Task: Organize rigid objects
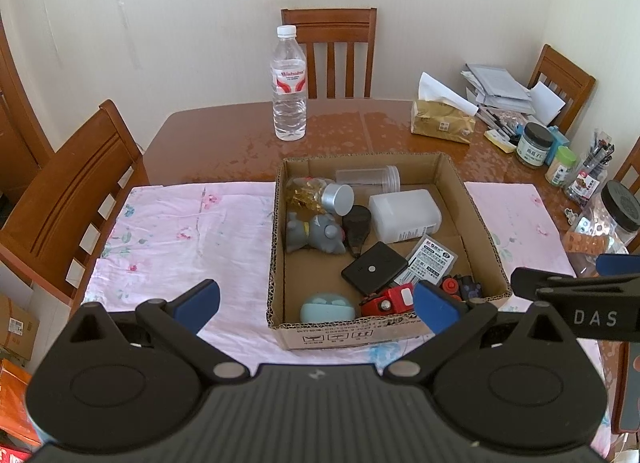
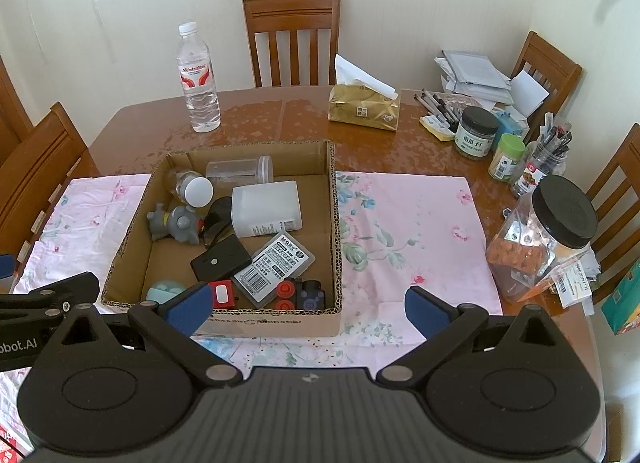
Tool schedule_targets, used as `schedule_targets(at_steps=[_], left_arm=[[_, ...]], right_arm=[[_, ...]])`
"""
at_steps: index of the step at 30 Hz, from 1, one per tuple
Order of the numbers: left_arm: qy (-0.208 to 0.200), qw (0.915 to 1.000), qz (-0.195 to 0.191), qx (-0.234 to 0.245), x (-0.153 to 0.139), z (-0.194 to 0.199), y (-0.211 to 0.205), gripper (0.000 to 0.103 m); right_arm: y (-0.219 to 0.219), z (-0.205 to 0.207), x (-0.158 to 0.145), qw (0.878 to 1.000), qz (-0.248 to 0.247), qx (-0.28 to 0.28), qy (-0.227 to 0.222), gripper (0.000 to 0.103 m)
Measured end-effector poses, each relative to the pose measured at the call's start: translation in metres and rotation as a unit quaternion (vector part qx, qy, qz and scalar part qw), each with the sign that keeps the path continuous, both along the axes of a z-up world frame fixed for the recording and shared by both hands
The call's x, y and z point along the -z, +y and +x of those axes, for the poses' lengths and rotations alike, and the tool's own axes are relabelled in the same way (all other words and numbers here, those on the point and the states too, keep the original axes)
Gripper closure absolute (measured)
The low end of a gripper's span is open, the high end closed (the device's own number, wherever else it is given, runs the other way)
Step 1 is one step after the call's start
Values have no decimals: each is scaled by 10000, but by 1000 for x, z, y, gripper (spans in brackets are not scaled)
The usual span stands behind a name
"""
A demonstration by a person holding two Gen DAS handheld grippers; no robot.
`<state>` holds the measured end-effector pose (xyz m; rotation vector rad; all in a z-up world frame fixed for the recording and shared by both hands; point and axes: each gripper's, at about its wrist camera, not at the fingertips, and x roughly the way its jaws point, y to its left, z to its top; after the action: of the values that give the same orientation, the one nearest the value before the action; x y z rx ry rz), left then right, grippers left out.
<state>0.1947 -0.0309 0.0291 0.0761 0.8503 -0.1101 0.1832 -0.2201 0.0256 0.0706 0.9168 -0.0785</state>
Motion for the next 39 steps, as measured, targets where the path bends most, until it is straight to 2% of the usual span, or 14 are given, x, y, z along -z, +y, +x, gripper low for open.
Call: schedule_targets(at_steps=[39], left_arm=[[-9,10000,4,-41,-4,1,3,1]], right_arm=[[0,0,-3,10000,-5,-25,-15,0]])
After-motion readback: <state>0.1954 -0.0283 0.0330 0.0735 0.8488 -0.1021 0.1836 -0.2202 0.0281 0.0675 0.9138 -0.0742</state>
